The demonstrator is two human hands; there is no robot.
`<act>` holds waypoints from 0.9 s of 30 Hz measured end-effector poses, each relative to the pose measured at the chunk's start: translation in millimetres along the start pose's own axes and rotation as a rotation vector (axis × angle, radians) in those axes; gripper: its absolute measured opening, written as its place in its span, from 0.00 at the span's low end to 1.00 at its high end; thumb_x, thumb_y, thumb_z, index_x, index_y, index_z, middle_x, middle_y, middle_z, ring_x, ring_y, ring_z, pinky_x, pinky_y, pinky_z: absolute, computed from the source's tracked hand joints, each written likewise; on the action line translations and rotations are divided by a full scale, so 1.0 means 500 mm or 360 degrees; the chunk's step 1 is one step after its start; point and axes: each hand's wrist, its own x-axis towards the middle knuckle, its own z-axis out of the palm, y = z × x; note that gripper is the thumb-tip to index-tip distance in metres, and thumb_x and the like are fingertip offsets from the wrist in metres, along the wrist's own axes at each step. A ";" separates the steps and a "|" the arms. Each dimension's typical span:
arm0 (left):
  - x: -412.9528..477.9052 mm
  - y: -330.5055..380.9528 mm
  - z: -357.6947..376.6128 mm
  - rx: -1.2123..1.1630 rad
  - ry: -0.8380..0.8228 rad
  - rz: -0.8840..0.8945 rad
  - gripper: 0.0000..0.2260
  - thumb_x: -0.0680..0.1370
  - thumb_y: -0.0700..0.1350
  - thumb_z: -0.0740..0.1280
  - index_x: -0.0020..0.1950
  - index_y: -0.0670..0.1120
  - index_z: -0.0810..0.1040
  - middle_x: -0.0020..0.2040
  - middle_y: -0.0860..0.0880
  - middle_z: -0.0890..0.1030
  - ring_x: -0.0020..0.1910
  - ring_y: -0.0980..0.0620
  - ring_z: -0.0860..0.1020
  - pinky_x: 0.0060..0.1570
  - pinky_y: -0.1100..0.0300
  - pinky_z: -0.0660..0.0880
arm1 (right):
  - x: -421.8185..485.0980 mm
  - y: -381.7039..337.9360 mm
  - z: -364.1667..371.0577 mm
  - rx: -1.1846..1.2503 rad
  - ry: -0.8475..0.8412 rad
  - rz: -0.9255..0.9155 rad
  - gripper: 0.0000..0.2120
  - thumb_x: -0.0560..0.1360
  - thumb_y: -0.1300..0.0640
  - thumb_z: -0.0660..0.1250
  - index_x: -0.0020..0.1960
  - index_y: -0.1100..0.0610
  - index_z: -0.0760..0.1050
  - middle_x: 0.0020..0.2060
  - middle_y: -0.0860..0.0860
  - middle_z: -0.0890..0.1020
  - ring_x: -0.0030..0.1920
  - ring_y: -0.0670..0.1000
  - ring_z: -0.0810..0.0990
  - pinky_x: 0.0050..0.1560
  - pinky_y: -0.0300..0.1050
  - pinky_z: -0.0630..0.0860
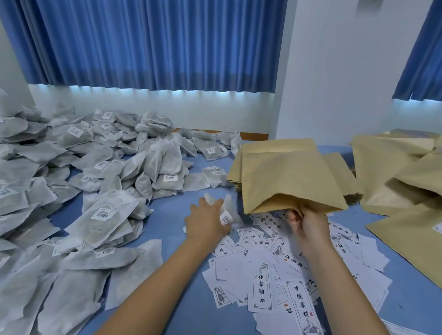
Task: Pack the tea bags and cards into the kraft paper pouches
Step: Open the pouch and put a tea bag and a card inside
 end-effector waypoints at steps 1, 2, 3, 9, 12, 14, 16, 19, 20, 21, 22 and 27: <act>-0.009 0.000 -0.004 -0.0093 0.0158 0.0010 0.24 0.72 0.55 0.69 0.66 0.53 0.68 0.57 0.44 0.69 0.56 0.43 0.69 0.43 0.53 0.73 | -0.003 -0.002 0.002 0.0017 -0.0004 -0.0022 0.11 0.81 0.69 0.52 0.44 0.59 0.68 0.33 0.53 0.69 0.28 0.47 0.68 0.24 0.32 0.69; -0.022 -0.001 -0.012 -0.0216 0.0339 0.0032 0.22 0.71 0.52 0.69 0.64 0.52 0.70 0.54 0.44 0.70 0.55 0.43 0.69 0.39 0.55 0.71 | -0.004 -0.002 0.003 0.0017 -0.0004 -0.0037 0.09 0.82 0.67 0.52 0.47 0.60 0.68 0.34 0.53 0.70 0.28 0.48 0.68 0.24 0.32 0.69; -0.035 0.001 -0.021 -0.0375 0.0555 0.0128 0.22 0.70 0.49 0.71 0.63 0.52 0.72 0.52 0.44 0.71 0.53 0.43 0.70 0.36 0.57 0.70 | -0.004 -0.001 0.003 0.0027 0.0011 -0.0040 0.06 0.82 0.66 0.53 0.50 0.61 0.67 0.35 0.53 0.70 0.30 0.48 0.68 0.25 0.32 0.70; -0.095 0.134 -0.063 -0.0226 0.0905 0.1809 0.22 0.70 0.45 0.75 0.63 0.54 0.74 0.52 0.43 0.79 0.46 0.43 0.75 0.43 0.53 0.71 | 0.000 0.012 -0.005 -0.0284 -0.0039 0.0056 0.07 0.82 0.66 0.55 0.48 0.60 0.70 0.38 0.54 0.78 0.34 0.47 0.78 0.35 0.36 0.78; -0.089 0.210 -0.087 -0.0424 0.0448 0.1090 0.18 0.70 0.47 0.69 0.60 0.47 0.75 0.48 0.42 0.75 0.46 0.42 0.73 0.41 0.52 0.73 | -0.003 0.022 -0.002 -0.0172 -0.0105 0.0090 0.12 0.82 0.63 0.55 0.41 0.58 0.70 0.34 0.53 0.74 0.28 0.43 0.76 0.28 0.36 0.75; -0.070 0.239 -0.091 -0.0329 0.0429 0.0698 0.17 0.75 0.51 0.64 0.61 0.46 0.73 0.48 0.41 0.74 0.48 0.42 0.73 0.39 0.54 0.69 | -0.007 0.022 0.008 -0.0073 -0.0172 0.0081 0.12 0.82 0.57 0.56 0.45 0.59 0.74 0.33 0.53 0.78 0.34 0.48 0.77 0.34 0.39 0.74; -0.058 0.258 -0.094 -0.0215 0.0530 0.0766 0.20 0.75 0.55 0.66 0.63 0.46 0.73 0.52 0.40 0.74 0.49 0.42 0.73 0.38 0.54 0.65 | -0.003 0.015 0.011 0.0033 -0.0175 0.0098 0.12 0.83 0.57 0.54 0.49 0.57 0.75 0.38 0.53 0.81 0.40 0.50 0.79 0.40 0.42 0.78; -0.057 0.258 -0.092 -0.0049 0.0759 0.1346 0.23 0.66 0.53 0.76 0.57 0.45 0.79 0.51 0.39 0.76 0.44 0.42 0.75 0.34 0.55 0.69 | 0.014 -0.003 -0.005 0.0143 -0.0022 0.0173 0.10 0.82 0.59 0.54 0.47 0.58 0.73 0.39 0.56 0.77 0.40 0.52 0.77 0.42 0.45 0.76; -0.057 0.249 -0.087 0.0011 0.0770 0.1447 0.24 0.63 0.51 0.78 0.56 0.45 0.80 0.49 0.40 0.77 0.42 0.42 0.76 0.32 0.55 0.71 | 0.018 -0.006 -0.011 0.0078 0.0044 0.0163 0.10 0.82 0.59 0.53 0.45 0.58 0.71 0.37 0.56 0.74 0.38 0.52 0.75 0.39 0.45 0.74; -0.053 0.240 -0.083 0.0012 0.0761 0.1482 0.24 0.62 0.51 0.79 0.56 0.45 0.81 0.47 0.40 0.77 0.41 0.42 0.76 0.32 0.55 0.72 | 0.019 -0.006 -0.013 0.0004 0.0067 0.0137 0.11 0.82 0.60 0.54 0.44 0.58 0.71 0.37 0.56 0.73 0.38 0.52 0.74 0.39 0.45 0.73; -0.045 0.230 -0.082 -0.0022 0.0761 0.1487 0.24 0.63 0.51 0.79 0.56 0.45 0.81 0.46 0.40 0.78 0.42 0.42 0.76 0.33 0.55 0.73 | 0.019 -0.005 -0.013 -0.0061 0.0072 0.0114 0.10 0.81 0.60 0.54 0.44 0.59 0.71 0.37 0.56 0.74 0.38 0.52 0.74 0.39 0.45 0.73; -0.007 0.181 -0.070 0.0075 0.1059 0.1867 0.19 0.69 0.50 0.74 0.58 0.45 0.81 0.51 0.39 0.80 0.41 0.43 0.77 0.36 0.54 0.73 | 0.010 -0.019 -0.010 -0.0005 0.0074 0.0076 0.06 0.77 0.66 0.61 0.52 0.61 0.74 0.45 0.58 0.79 0.46 0.57 0.78 0.47 0.53 0.76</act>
